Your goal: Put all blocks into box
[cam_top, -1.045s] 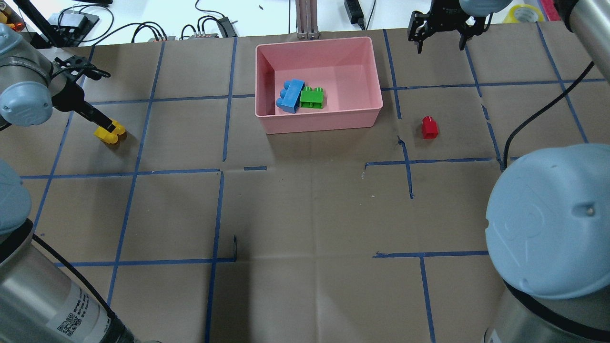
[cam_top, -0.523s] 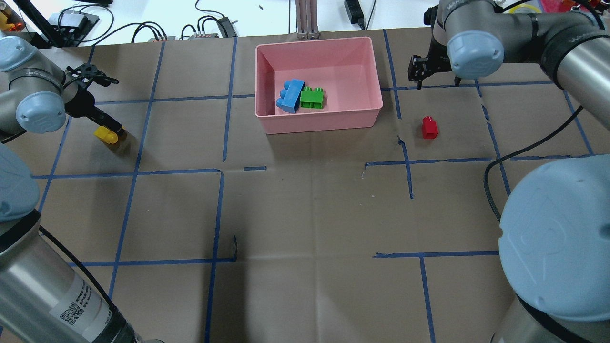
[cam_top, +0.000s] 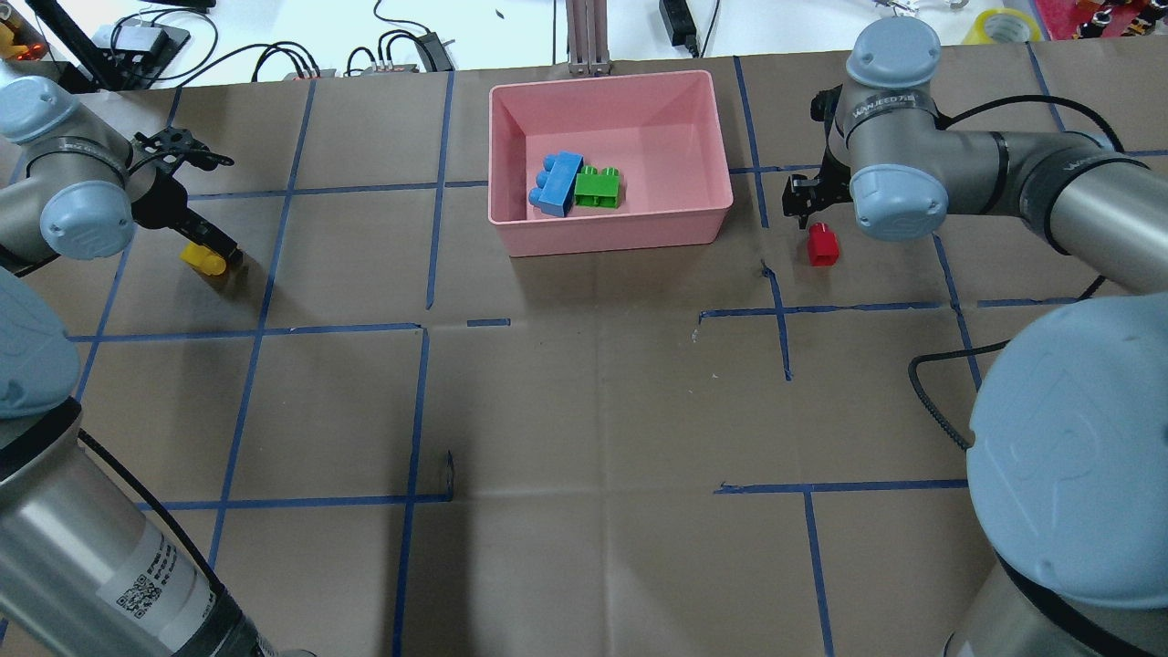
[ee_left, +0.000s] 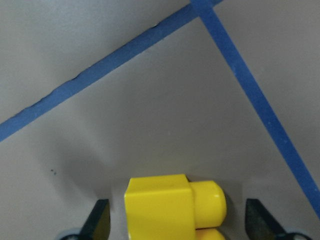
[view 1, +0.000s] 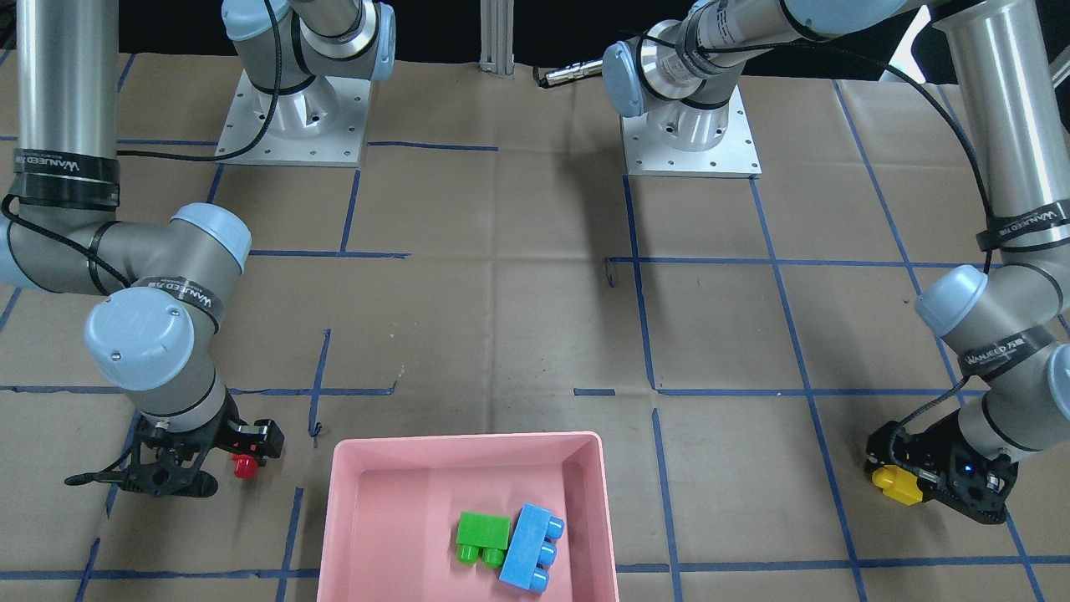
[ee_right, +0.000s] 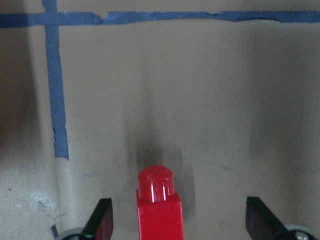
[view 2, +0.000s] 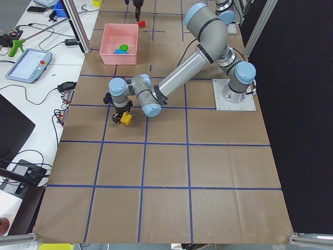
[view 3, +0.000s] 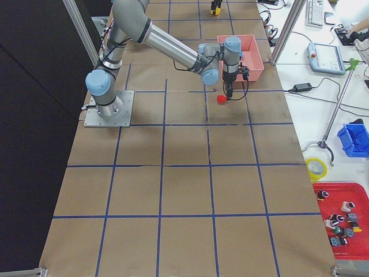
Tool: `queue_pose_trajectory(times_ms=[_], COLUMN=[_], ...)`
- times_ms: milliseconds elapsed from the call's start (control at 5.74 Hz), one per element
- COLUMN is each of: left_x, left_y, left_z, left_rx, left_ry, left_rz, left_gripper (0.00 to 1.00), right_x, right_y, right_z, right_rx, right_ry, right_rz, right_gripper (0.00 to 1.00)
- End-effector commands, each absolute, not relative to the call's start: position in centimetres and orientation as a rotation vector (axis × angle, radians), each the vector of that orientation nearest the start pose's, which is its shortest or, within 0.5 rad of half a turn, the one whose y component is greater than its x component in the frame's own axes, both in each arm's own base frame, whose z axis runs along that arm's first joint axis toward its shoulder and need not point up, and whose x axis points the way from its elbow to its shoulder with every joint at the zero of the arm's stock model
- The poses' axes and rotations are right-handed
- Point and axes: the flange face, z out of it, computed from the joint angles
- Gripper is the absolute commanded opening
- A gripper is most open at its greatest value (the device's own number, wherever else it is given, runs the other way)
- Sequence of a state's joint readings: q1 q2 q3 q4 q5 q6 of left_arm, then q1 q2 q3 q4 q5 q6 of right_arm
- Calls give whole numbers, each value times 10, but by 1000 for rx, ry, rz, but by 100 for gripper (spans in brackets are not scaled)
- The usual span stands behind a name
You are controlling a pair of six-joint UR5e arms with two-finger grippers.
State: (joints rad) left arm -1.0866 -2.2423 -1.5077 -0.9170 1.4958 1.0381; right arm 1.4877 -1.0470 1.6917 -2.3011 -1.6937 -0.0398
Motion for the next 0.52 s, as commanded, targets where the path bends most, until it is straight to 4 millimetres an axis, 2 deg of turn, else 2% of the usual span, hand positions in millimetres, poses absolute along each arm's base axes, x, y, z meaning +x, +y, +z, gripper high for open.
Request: queue_pose_trajectory(times_ms=[0,174,348], left_x=[200,201,201], left_y=[-674,-674,-674], left_z=[176,177,178], left_rx=[872,872,871], left_ry=[3044,3042,3039], left_rz=[-120,-116,-114], left_gripper=[76,69,59], right_x=[70,72,72], right_y=[-620,-618,-618], right_z=[178,175,175], right_rx=[84,85,85], right_ry=[3257,3236,3236], right_rz=[-56,-56,-55], right_gripper=[93,89,59])
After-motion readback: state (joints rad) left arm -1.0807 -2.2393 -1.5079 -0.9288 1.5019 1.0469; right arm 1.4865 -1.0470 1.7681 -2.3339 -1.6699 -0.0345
